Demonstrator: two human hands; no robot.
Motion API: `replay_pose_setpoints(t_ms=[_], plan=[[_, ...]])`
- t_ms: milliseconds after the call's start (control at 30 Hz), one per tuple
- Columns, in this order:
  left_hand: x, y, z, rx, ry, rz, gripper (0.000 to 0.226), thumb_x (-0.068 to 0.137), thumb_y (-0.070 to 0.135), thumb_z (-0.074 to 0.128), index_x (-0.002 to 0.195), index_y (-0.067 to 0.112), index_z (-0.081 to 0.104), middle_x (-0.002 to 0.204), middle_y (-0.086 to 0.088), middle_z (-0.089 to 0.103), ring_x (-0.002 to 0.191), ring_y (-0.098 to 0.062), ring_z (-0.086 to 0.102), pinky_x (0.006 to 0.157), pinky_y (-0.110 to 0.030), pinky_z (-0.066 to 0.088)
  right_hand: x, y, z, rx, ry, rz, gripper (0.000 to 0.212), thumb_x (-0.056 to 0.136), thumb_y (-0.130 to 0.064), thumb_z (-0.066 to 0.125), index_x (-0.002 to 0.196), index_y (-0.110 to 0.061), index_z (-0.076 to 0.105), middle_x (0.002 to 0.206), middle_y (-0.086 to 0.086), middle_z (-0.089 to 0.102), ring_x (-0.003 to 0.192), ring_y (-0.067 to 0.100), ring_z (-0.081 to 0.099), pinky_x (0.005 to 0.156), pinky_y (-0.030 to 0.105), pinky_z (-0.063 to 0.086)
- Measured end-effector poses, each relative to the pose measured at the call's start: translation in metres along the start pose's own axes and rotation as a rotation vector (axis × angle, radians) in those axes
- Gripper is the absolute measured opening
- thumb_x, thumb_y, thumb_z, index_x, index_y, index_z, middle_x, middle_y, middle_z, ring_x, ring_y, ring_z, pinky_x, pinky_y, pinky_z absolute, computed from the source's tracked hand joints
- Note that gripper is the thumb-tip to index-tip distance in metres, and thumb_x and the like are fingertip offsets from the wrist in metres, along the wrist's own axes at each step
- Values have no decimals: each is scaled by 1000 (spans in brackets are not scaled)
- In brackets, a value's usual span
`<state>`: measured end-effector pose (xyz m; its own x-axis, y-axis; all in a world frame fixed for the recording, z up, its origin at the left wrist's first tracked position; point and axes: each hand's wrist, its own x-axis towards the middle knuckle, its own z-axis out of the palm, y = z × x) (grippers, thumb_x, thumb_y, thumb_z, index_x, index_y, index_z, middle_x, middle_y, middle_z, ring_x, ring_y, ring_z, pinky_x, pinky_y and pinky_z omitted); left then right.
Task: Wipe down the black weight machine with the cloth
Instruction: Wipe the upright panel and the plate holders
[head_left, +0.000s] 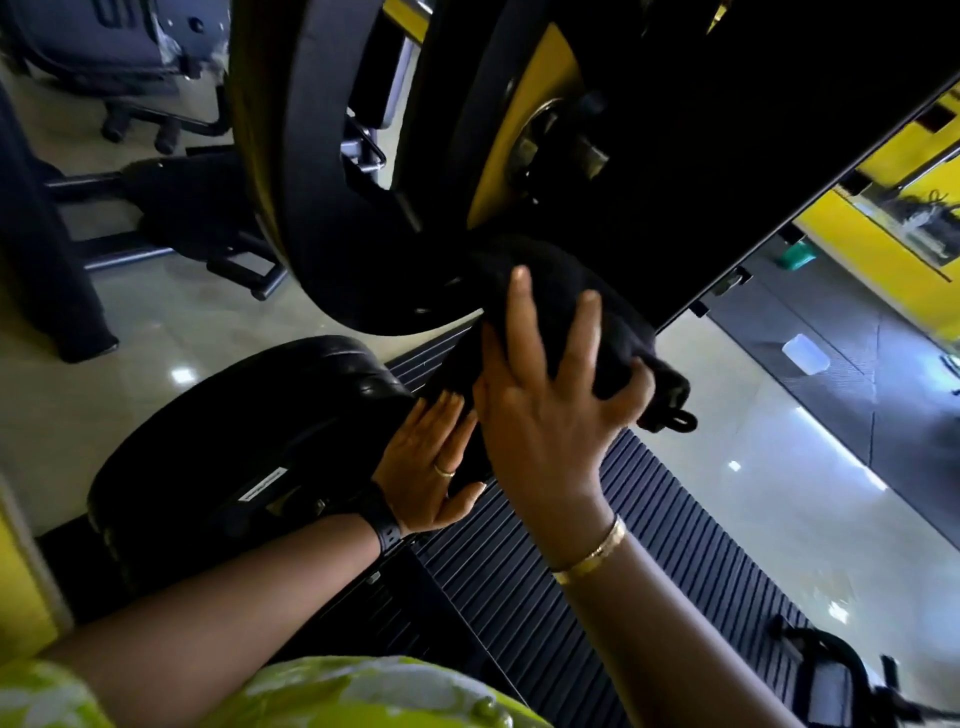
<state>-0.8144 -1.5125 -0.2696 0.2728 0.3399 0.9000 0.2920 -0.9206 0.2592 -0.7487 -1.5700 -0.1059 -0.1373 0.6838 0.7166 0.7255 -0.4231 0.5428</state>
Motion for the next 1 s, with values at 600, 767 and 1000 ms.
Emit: replay_pose_setpoints(t_ms=[600, 767, 1000], plan=[[-3, -5, -25, 72, -252, -64, 70, 100, 55, 17, 156, 18, -2, 161, -9, 13, 150, -18, 9, 122, -36, 9, -7, 1, -1, 15, -6, 22, 39, 89, -44, 58, 126, -31, 61, 149, -7, 31, 132, 31, 33, 94, 49, 29], [-25, -30, -78, 274, -364, -169, 71, 97, 48, 34, 153, 9, 15, 160, -12, 14, 145, -28, 21, 121, -40, 5, -51, -7, -11, 42, -127, -196, 49, 86, -35, 56, 134, -29, 53, 155, -3, 26, 137, 32, 28, 95, 53, 29], [-31, -72, -144, 521, -597, -136, 61, 89, 37, 42, 144, 11, 44, 149, -11, 43, 145, -20, 25, 119, -46, 2, -38, 24, -29, 303, -203, -195, 82, 67, -24, 76, 141, -40, 46, 153, 0, 28, 135, 40, 24, 97, 50, 21]])
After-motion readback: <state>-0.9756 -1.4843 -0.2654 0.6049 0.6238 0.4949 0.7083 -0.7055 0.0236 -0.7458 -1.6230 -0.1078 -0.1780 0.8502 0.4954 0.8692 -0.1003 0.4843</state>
